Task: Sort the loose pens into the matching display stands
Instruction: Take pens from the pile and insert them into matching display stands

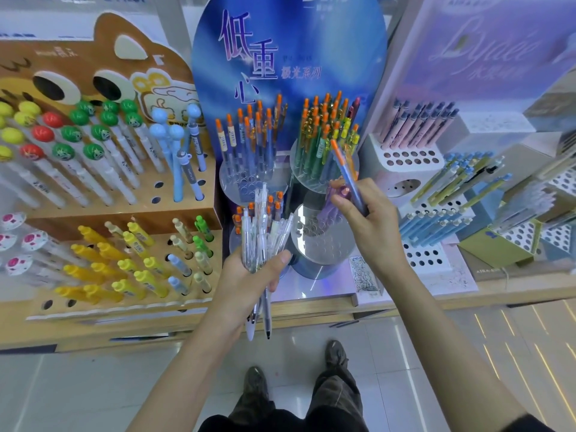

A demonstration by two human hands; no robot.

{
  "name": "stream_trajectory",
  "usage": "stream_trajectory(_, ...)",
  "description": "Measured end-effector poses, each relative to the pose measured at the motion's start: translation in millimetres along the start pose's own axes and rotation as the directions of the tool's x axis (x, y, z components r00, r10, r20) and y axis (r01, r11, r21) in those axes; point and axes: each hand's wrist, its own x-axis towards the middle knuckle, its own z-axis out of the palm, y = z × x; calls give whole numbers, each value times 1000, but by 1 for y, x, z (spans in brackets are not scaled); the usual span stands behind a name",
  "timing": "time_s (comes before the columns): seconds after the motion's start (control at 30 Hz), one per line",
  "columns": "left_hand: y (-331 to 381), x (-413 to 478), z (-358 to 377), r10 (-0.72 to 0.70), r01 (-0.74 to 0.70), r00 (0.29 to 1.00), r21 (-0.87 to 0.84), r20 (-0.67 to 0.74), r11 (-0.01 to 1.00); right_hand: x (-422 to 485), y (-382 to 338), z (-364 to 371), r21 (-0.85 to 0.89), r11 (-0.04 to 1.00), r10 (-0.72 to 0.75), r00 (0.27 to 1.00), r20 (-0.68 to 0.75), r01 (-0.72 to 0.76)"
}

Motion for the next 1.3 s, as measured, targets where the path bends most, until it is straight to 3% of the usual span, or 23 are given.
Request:
stream_trajectory(0.47, -2, -1, -6, -27, 27, 999, -5, -25, 1000, -6, -3, -5, 12, 998, -60, 993, 104, 59)
stream_trajectory(0.73, -4, -2, -1, 5, -5, 1000, -10, -1, 1000, -13, 9, -12, 10, 1000, -11, 996, 84, 11)
stream_trajectory(0.93, -7, 0, 3, 7, -7, 1000, -3, 6, 1000, -11, 10, -4, -17, 998, 59, 979, 193, -57)
stream_trajectory(1.3, -4, -2, 2, 14, -14, 1000, -35, -6, 999, 1, 6, 5, -34, 999, 10, 999, 53, -8)
